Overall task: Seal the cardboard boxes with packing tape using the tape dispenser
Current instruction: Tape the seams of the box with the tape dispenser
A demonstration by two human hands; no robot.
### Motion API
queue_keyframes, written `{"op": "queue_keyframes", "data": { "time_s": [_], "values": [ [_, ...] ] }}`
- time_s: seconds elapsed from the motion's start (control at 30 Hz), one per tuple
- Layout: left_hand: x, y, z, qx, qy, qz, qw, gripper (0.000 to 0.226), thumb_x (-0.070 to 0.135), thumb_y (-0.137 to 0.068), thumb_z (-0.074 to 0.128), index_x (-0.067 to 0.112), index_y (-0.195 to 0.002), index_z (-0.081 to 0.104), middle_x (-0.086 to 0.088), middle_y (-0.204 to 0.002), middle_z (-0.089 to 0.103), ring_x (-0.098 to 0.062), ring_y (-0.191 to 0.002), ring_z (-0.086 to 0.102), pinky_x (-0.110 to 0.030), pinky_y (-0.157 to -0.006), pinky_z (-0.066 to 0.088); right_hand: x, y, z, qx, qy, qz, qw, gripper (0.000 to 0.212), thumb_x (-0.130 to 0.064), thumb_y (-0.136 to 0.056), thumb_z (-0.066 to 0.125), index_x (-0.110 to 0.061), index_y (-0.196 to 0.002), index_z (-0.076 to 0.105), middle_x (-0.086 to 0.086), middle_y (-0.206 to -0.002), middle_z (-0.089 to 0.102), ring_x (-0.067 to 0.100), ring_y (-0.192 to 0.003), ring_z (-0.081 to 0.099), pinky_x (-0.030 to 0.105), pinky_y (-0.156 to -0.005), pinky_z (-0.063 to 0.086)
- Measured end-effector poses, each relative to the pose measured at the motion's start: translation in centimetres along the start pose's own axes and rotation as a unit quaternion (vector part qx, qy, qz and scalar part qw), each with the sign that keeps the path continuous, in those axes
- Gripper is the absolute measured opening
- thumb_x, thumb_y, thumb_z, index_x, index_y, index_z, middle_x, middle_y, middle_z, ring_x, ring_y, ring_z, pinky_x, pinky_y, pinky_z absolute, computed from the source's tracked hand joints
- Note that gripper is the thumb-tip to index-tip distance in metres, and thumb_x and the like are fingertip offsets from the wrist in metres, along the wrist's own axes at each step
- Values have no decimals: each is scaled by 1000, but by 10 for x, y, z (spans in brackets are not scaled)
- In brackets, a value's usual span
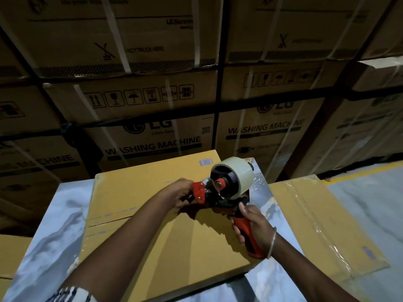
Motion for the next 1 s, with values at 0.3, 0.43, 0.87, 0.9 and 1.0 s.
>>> {"op": "queue_keyframes", "data": {
  "time_s": [0.3, 0.43, 0.87, 0.9, 1.0],
  "values": [
    [48, -27, 14, -4, -301, 15, 953, 16, -4, -82, 63, 5, -68, 62, -9, -66, 59, -18, -54, 55, -25, -49, 43, -5, -2, -2, 62, -22, 15, 998, 60, -59, -93, 56, -2, -75, 54, 13, -54, 47, 19, -34, 39, 21, -38, 32],
    [69, -54, 23, 38, -332, 47, 941, 15, 2, -86, 68, 3, -72, 65, -13, -69, 63, -22, -58, 60, -33, -58, 52, -3, -5, -8, 90, -30, 14, 995, 60, -60, -93, 52, -3, -75, 54, 13, -54, 47, 20, -36, 39, 22, -39, 32],
    [135, -123, 43, 142, -355, 154, 911, 34, 14, -94, 69, 2, -62, 63, -8, -59, 64, -6, -38, 57, -16, -41, 45, -5, -38, -23, 154, -64, 2, 986, 63, -65, -90, 55, -4, -73, 52, 16, -57, 48, 21, -39, 40, 26, -46, 32],
    [139, -128, 43, 138, -361, 157, 909, 34, 14, -94, 69, -1, -64, 65, -11, -61, 67, -9, -41, 59, -20, -46, 50, -4, -40, -23, 157, -76, 7, 985, 62, -62, -94, 55, -4, -72, 50, 15, -56, 47, 20, -39, 39, 25, -45, 32],
    [149, -141, 47, 148, -401, 177, 887, 28, 20, -93, 71, -4, -79, 75, -14, -75, 74, -22, -65, 67, -37, -70, 57, -4, -46, -24, 165, -96, 14, 981, 57, -55, -100, 50, -5, -73, 50, 14, -56, 45, 19, -39, 38, 23, -45, 31]
  ]
}}
Point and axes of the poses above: each hand's wrist, its own y-axis away from the middle knuckle, its own z-axis out of the palm, x = y × z, the point moved 2 cm from there along -y, towards the middle knuckle
